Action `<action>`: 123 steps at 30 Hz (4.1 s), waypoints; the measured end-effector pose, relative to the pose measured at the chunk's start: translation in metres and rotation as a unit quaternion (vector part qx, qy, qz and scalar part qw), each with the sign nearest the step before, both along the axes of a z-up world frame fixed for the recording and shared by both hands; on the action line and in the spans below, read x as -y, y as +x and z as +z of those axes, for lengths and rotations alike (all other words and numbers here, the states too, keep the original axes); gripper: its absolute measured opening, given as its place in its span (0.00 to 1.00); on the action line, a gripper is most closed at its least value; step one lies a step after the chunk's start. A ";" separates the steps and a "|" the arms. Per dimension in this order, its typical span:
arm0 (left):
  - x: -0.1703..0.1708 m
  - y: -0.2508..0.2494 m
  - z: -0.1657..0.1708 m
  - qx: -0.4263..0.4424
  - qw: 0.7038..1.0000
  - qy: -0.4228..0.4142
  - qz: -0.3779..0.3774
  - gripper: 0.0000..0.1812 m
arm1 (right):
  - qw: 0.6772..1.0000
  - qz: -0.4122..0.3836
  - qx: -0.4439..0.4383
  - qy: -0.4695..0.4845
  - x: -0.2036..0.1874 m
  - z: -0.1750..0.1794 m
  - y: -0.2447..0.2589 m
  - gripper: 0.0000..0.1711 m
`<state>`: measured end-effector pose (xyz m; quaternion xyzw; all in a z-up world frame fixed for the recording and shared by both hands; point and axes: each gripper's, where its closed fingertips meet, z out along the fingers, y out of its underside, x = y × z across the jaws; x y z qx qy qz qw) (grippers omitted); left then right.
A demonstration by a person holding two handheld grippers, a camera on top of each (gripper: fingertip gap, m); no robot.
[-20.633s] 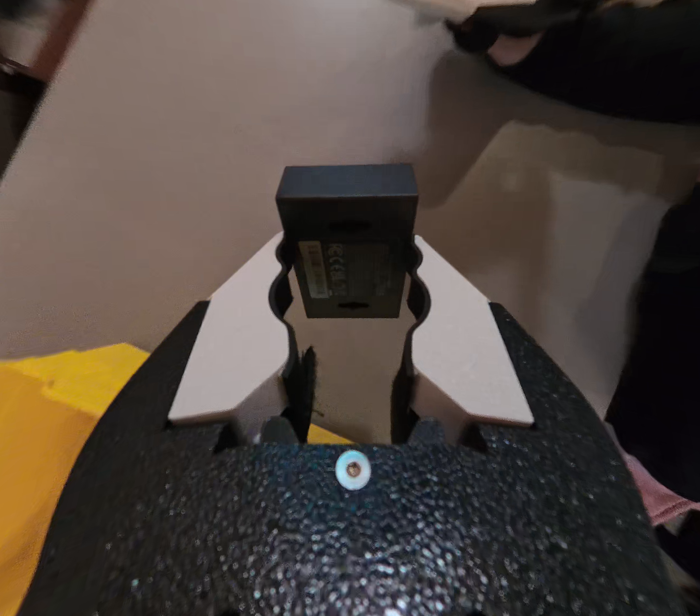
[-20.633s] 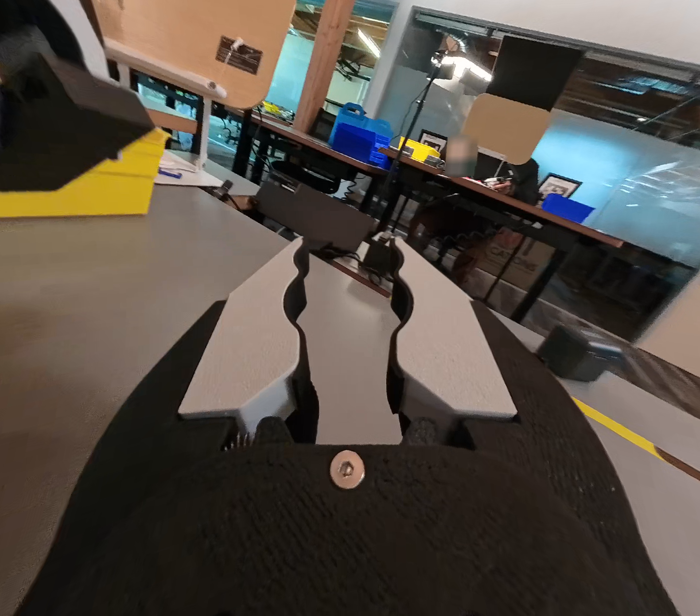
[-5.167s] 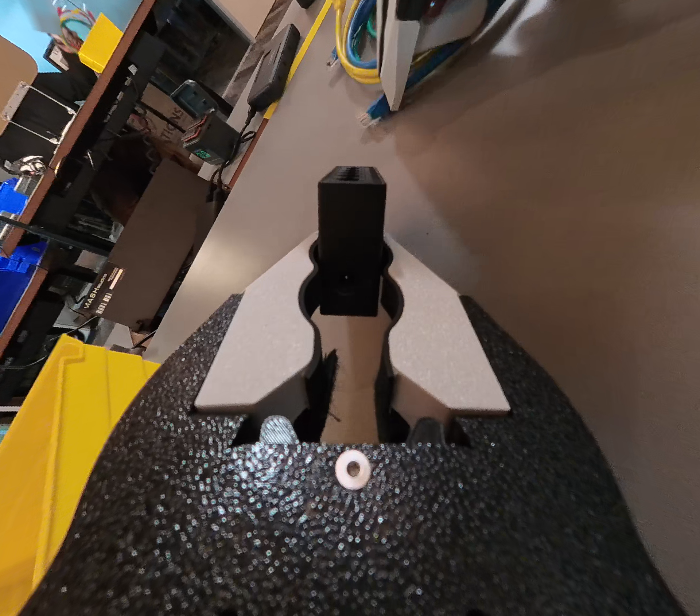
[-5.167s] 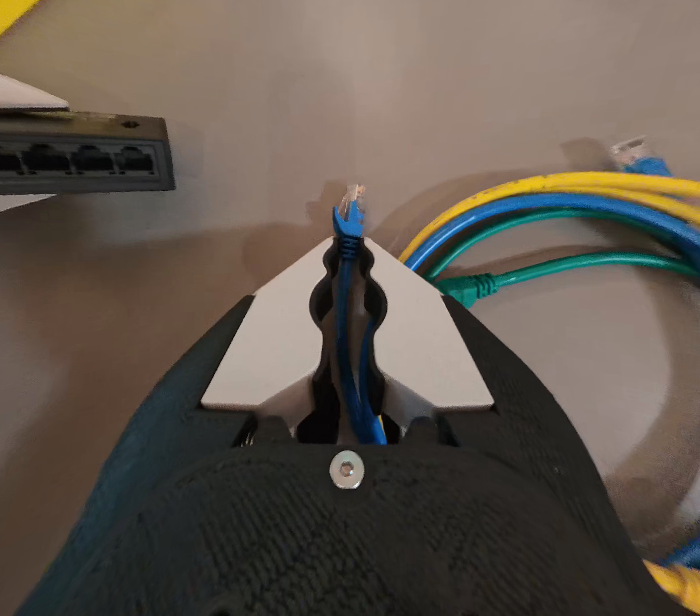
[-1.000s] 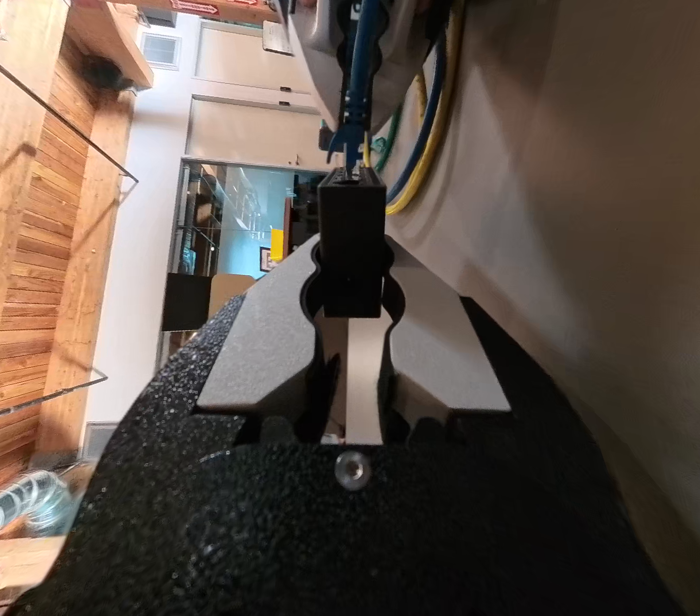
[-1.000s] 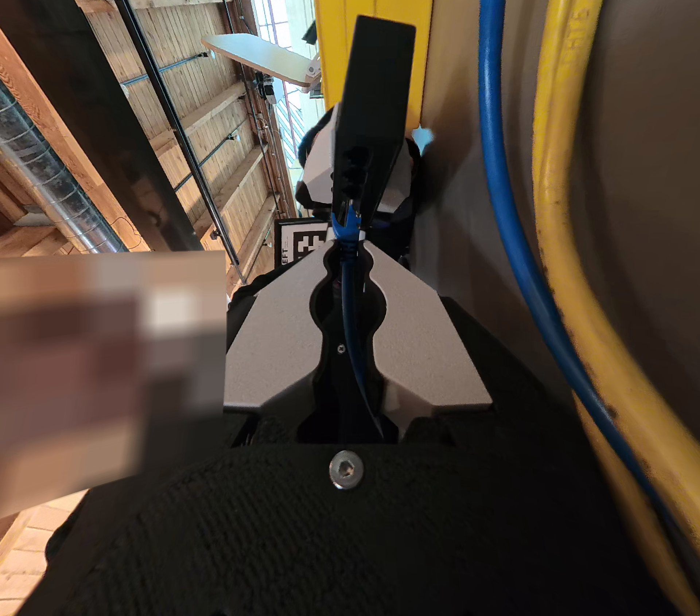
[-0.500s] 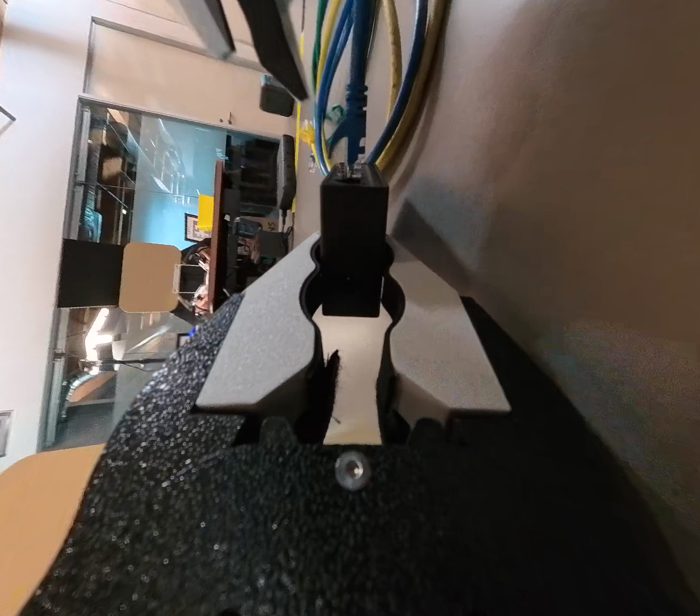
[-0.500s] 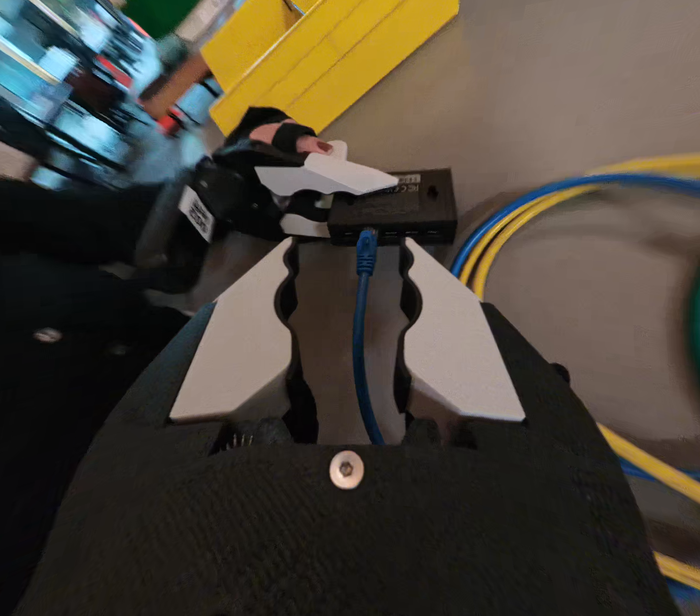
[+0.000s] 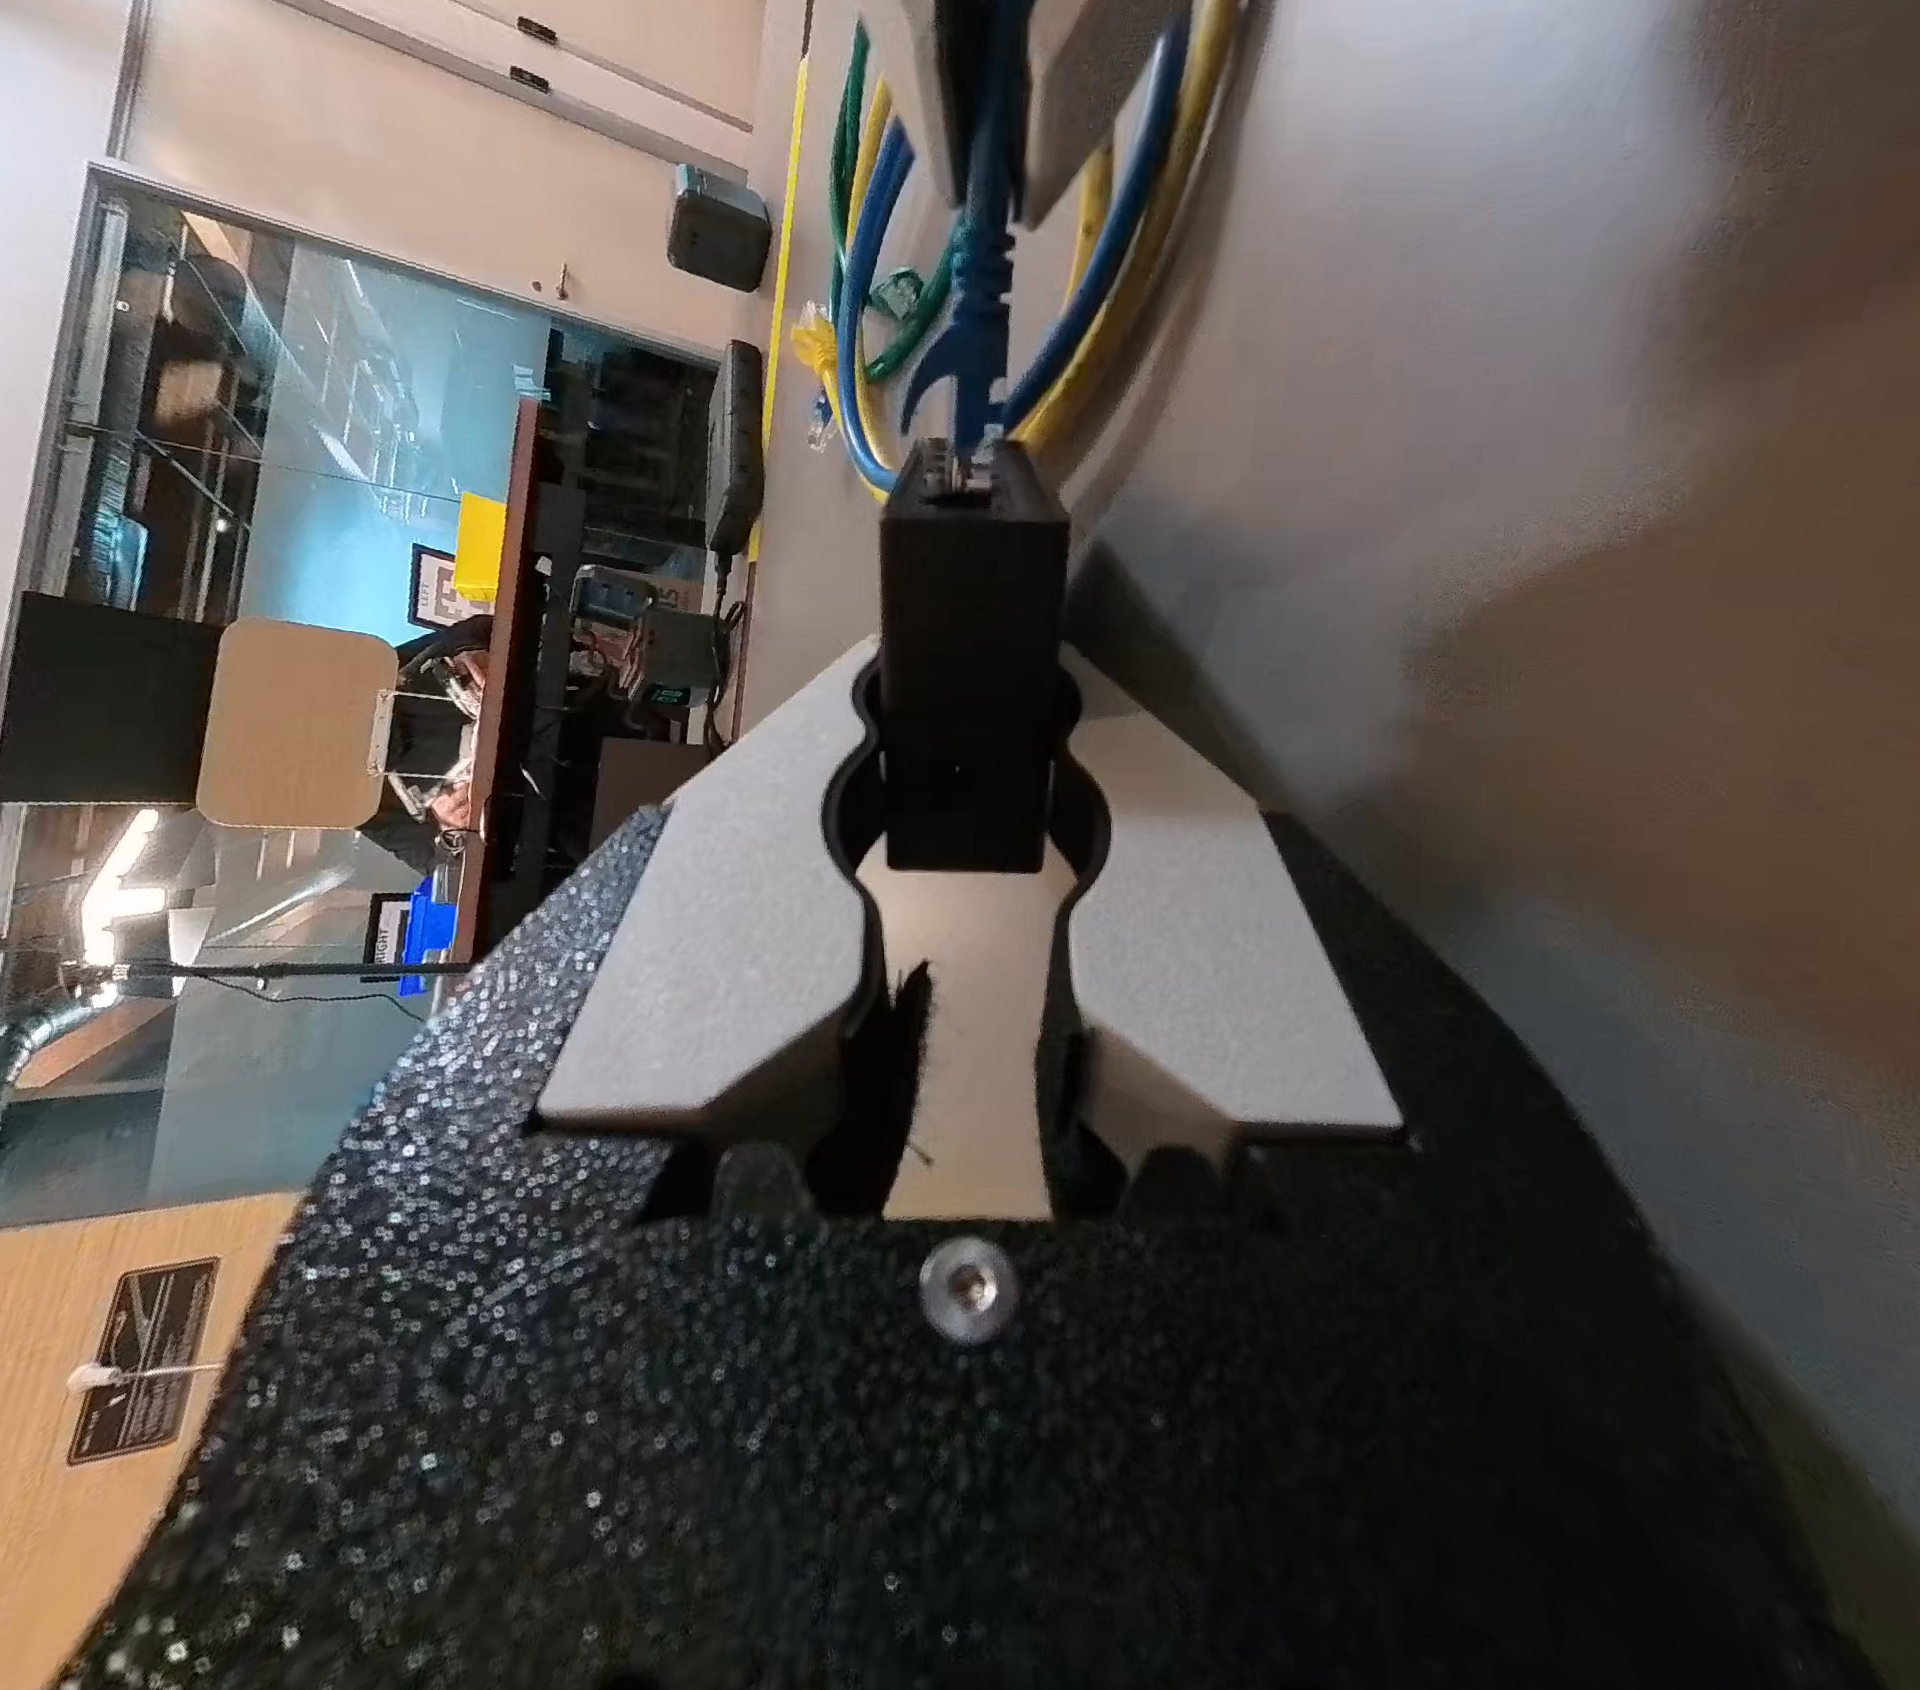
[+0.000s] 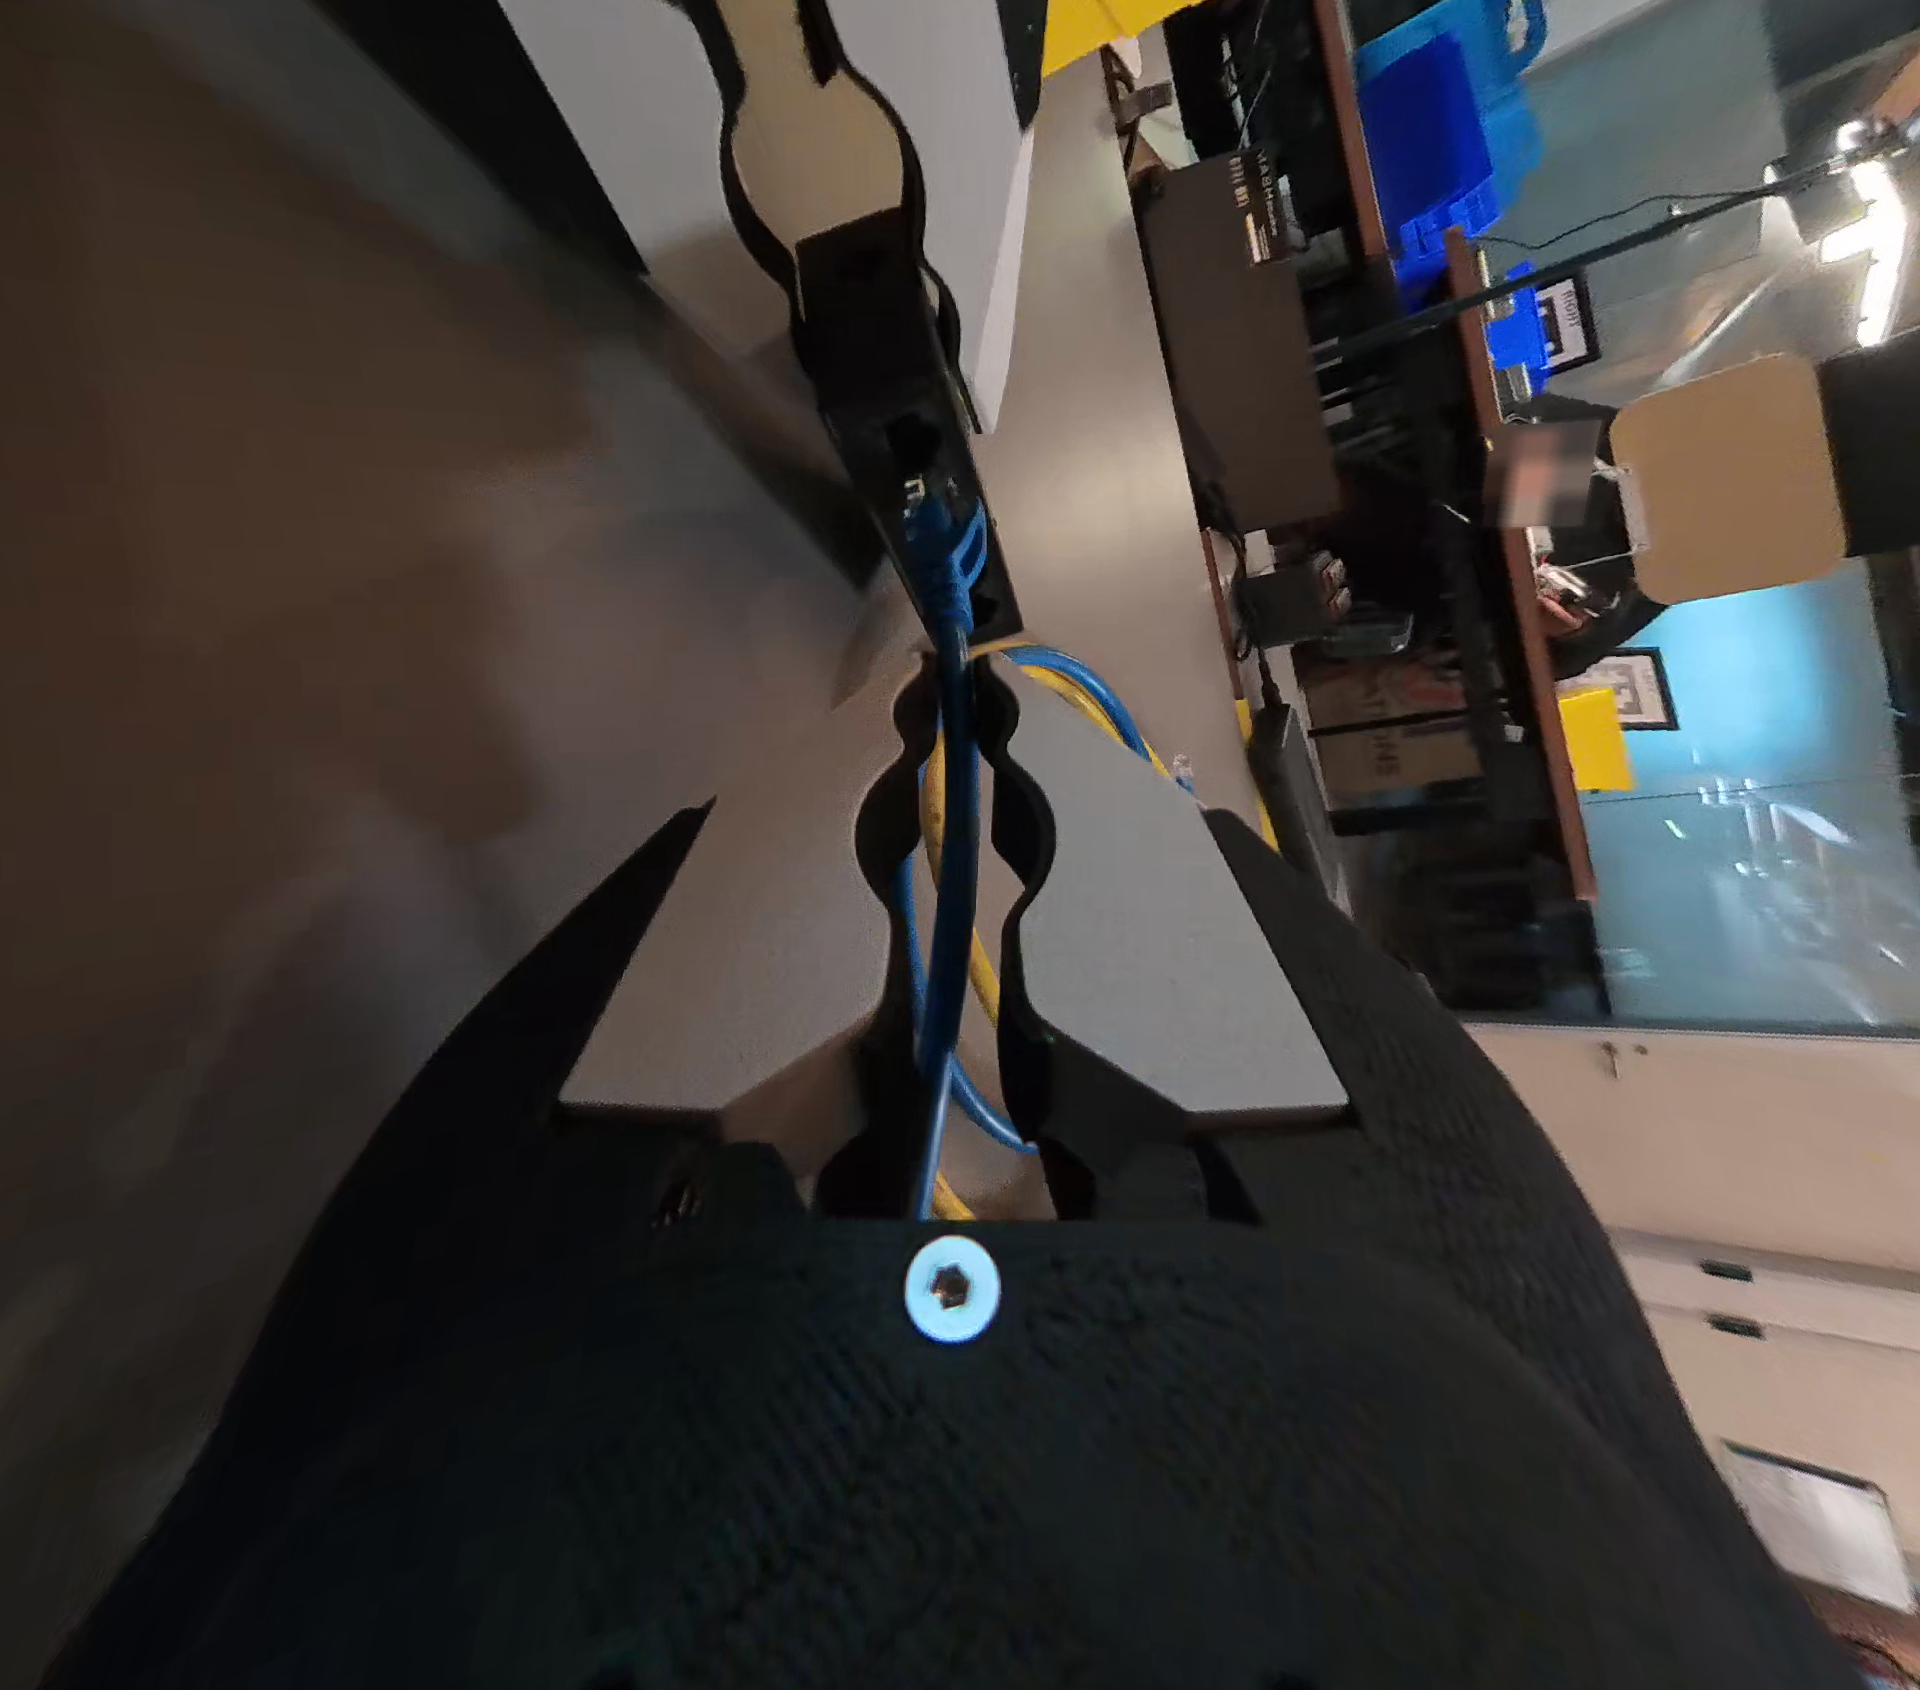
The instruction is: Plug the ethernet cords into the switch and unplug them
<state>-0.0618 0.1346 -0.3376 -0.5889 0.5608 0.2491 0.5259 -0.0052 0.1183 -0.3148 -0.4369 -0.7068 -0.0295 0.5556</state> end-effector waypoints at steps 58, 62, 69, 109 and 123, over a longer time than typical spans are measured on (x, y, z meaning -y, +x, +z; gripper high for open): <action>-0.016 -0.019 -0.008 0.157 0.979 -0.106 0.081 0.13 | 0.993 0.015 0.080 -0.084 0.002 0.019 -0.057 0.13; -0.017 -0.023 -0.007 0.090 0.990 -0.062 0.085 0.14 | 0.964 0.058 -0.066 -0.252 0.025 0.048 -0.048 0.27; -0.013 -0.045 -0.002 0.006 0.995 -0.013 0.097 0.13 | 0.902 -0.109 -0.201 -0.365 -0.068 0.068 0.050 0.24; 0.072 -0.015 0.024 0.094 0.943 -0.304 0.102 0.41 | 0.889 -0.046 0.284 -0.357 -0.109 -0.006 0.112 0.08; 0.000 0.098 0.055 0.335 0.893 -0.302 0.000 0.20 | 0.905 0.099 0.163 -0.380 -0.015 0.029 0.045 0.06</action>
